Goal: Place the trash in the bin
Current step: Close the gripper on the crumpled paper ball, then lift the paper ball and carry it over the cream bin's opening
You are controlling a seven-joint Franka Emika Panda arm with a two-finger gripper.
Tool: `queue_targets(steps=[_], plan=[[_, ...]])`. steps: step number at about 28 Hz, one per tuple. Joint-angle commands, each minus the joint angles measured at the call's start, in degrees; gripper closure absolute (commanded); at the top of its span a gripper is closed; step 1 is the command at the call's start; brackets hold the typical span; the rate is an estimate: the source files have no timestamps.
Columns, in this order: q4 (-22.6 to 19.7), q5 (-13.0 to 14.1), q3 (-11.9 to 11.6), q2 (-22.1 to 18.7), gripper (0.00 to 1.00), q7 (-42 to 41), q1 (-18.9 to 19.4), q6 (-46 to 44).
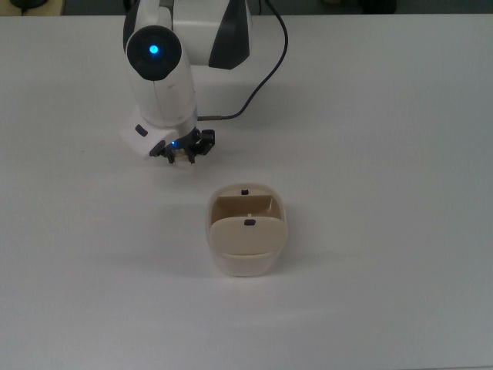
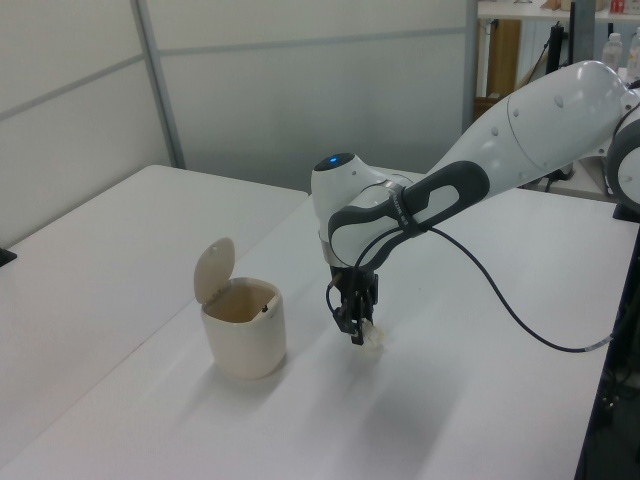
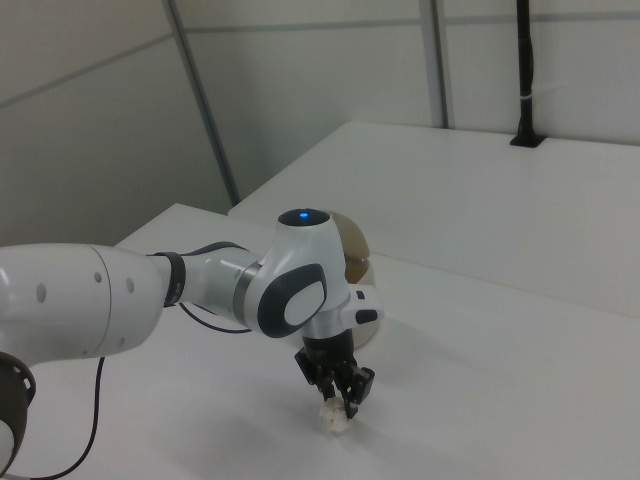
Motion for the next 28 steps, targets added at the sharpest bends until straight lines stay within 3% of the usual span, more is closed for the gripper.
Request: queue_targets(steps=[1,11,14,21,25,26,27,28], plan=[[0.3,-0.77,-0.2,-1.8,0.85,-0.35,0.02,0.06],[8.73,0.2,0.94,-5.67,0.81,-0.08,0.73,0.32],[12.78,0.2,3.22,-5.33,0.81,-0.26,0.64,1.11],[13.4,0.02,7.53,-4.97,0.81,-0.35,0.73,11.56],[13.23,0.02,8.5,-3.92,0.81,-0.35,0.81,17.36],[13.22,0.02,8.5,-3.57,0.77,-0.35,1.25,18.24],[13.31,0.02,8.5,-3.22,0.66,-0.35,1.78,19.03],[13.31,-0.07,8.41,-2.78,0.27,-0.26,2.48,19.91]])
